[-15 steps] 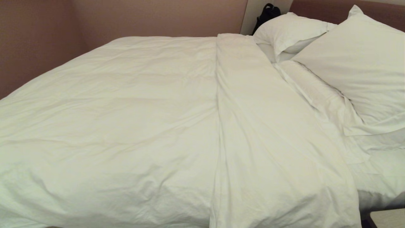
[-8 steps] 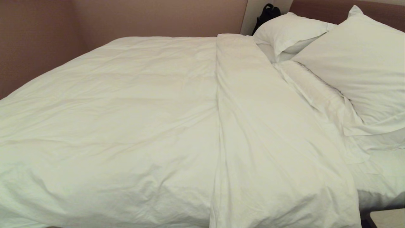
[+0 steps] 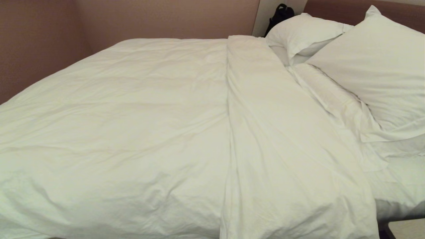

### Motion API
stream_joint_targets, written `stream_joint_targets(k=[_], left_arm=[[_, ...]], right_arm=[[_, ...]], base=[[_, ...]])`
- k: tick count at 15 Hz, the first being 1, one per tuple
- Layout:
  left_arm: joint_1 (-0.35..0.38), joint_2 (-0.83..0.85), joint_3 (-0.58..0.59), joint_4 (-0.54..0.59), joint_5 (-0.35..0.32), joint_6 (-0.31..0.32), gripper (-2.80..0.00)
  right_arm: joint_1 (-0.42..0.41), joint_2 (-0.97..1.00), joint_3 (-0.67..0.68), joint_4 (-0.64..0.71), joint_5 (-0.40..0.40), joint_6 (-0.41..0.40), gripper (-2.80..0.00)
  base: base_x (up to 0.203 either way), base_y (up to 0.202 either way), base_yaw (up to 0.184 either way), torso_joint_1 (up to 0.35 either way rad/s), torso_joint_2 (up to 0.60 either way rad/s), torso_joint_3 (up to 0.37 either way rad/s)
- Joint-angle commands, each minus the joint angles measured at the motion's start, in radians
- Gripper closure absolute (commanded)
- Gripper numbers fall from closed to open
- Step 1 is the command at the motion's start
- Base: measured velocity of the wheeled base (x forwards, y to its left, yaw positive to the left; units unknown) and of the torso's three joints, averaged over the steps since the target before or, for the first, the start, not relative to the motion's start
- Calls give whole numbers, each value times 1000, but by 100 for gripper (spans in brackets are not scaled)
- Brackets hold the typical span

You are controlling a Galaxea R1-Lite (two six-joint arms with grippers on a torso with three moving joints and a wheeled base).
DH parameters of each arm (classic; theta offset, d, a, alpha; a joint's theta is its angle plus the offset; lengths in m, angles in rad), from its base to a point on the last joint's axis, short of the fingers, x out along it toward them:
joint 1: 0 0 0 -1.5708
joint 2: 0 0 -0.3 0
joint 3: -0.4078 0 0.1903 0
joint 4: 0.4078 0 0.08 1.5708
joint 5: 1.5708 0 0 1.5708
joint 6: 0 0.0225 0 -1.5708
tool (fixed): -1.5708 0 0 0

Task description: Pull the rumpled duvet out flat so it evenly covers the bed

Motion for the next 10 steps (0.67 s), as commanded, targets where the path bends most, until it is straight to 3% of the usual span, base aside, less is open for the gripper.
stream_joint_targets(k=[1,7,10], left_arm=[[0,0,0,0,0,0,0],[0,0,0,0,0,0,0],[0,0,0,0,0,0,0]], right_arm=[[6,-42,46,-4,-98,-15,0],[-5,-190,168,-118,-309,-68,0],[-5,-231,210,-132,-366,-72,0]], base=[[0,0,0,0,0,0],[0,0,0,0,0,0],[0,0,0,0,0,0]])
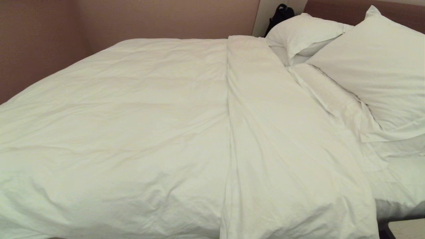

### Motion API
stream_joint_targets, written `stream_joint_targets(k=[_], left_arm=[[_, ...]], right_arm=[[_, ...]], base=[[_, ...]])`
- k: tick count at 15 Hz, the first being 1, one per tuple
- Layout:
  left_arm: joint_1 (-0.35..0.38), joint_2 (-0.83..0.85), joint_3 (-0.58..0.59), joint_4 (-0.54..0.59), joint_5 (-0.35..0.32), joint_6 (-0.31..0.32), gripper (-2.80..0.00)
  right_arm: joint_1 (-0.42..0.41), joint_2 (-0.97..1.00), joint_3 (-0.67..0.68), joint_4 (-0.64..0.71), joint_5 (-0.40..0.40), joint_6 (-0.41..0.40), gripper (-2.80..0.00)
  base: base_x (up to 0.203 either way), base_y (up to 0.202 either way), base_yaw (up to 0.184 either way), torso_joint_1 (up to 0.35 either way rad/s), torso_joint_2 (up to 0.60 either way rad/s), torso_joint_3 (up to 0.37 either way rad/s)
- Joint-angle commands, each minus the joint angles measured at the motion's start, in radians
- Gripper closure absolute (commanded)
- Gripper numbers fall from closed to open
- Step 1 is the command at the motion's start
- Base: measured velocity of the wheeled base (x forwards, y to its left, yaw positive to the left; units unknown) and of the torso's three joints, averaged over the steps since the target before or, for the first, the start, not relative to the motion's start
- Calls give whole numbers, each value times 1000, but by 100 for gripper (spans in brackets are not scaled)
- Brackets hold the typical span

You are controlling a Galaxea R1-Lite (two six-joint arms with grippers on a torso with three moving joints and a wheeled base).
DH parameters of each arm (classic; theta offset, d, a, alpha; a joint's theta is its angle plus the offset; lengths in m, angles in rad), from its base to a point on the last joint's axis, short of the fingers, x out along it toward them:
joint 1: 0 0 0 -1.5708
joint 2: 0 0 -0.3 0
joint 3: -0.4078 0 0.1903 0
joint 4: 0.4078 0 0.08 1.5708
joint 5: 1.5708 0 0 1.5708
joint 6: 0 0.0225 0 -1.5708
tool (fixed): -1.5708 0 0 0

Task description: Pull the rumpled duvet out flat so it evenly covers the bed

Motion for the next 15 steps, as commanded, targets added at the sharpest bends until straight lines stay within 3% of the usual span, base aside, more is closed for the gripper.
stream_joint_targets(k=[1,5,15], left_arm=[[0,0,0,0,0,0,0],[0,0,0,0,0,0,0],[0,0,0,0,0,0,0]], right_arm=[[0,-29,15,-17,-89,0,0],[0,-29,96,-128,-91,-9,0],[0,-29,165,-129,-86,-8,0]], base=[[0,0,0,0,0,0],[0,0,0,0,0,0],[0,0,0,0,0,0]])
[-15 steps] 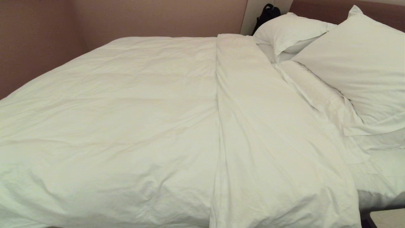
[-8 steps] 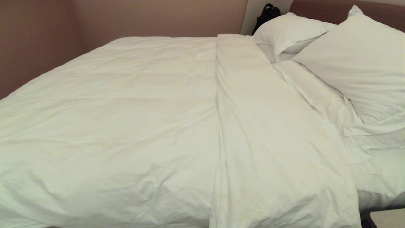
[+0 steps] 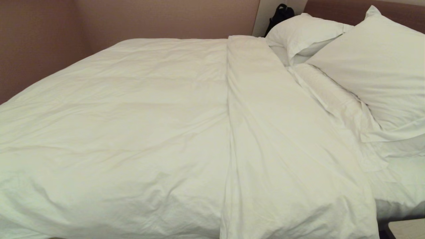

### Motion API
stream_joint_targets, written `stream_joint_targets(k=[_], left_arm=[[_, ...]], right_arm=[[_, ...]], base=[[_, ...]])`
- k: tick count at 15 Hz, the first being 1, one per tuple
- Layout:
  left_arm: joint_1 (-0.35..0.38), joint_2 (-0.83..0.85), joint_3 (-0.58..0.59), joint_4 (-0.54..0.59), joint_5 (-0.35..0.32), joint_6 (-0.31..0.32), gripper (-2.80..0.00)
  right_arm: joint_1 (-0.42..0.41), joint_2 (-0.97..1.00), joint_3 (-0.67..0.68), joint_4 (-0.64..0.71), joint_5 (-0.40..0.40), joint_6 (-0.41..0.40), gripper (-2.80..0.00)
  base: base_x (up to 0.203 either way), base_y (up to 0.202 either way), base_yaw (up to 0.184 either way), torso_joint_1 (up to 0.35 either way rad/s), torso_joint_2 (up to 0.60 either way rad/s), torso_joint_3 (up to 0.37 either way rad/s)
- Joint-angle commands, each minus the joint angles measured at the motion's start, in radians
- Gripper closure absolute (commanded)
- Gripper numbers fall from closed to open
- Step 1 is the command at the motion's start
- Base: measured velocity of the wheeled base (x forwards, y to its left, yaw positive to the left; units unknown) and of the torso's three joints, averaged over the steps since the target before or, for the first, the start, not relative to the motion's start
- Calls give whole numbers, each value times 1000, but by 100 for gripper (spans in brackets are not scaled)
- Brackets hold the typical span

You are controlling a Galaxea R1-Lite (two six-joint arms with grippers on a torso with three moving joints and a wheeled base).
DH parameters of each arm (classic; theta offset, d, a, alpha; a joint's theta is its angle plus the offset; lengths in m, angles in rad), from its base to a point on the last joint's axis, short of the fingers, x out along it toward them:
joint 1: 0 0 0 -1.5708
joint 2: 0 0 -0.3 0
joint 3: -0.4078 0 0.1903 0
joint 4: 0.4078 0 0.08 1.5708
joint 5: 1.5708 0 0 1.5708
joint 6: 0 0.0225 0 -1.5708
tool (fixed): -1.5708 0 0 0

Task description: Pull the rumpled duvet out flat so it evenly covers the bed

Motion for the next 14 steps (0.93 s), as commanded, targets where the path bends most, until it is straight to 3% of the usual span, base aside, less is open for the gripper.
stream_joint_targets(k=[1,14], left_arm=[[0,0,0,0,0,1,0],[0,0,0,0,0,1,0]], right_arm=[[0,0,16,5,3,-1,0],[0,0,182,-1,28,-1,0]], base=[[0,0,0,0,0,0],[0,0,0,0,0,0]])
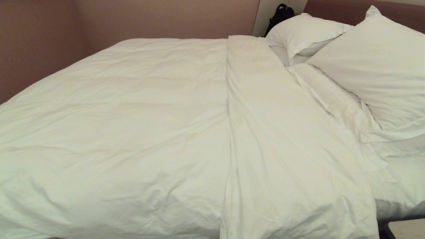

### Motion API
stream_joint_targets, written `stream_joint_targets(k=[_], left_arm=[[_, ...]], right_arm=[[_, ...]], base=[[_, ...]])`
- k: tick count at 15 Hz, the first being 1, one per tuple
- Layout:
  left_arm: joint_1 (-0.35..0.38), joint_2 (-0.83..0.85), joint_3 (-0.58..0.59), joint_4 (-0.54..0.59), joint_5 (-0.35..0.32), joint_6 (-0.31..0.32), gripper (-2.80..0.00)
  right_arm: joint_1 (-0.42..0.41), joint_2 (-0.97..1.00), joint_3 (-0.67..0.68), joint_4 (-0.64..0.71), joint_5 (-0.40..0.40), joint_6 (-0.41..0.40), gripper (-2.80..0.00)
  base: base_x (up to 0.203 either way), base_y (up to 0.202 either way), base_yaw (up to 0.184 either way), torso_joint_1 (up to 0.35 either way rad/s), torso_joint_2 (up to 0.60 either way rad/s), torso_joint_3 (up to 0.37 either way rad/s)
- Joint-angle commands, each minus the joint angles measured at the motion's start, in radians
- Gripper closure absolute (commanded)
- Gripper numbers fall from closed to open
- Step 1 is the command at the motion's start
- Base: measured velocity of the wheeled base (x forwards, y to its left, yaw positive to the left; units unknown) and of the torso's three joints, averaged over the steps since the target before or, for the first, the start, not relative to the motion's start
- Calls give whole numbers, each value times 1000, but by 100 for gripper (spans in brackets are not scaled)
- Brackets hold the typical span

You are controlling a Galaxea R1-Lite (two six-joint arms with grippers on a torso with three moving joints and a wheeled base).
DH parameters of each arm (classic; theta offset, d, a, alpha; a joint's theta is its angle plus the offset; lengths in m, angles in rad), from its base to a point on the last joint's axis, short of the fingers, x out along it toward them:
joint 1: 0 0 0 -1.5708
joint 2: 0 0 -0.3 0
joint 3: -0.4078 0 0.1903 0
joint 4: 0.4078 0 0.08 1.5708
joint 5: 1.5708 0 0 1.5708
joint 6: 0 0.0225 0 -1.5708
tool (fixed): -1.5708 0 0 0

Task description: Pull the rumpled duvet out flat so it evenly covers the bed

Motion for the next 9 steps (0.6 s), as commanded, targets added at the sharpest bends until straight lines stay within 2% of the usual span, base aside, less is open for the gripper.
stream_joint_targets(k=[1,9], left_arm=[[0,0,0,0,0,0,0],[0,0,0,0,0,0,0]], right_arm=[[1,0,20,6,16,0,0],[0,0,94,6,1,3,0]], base=[[0,0,0,0,0,0],[0,0,0,0,0,0]])
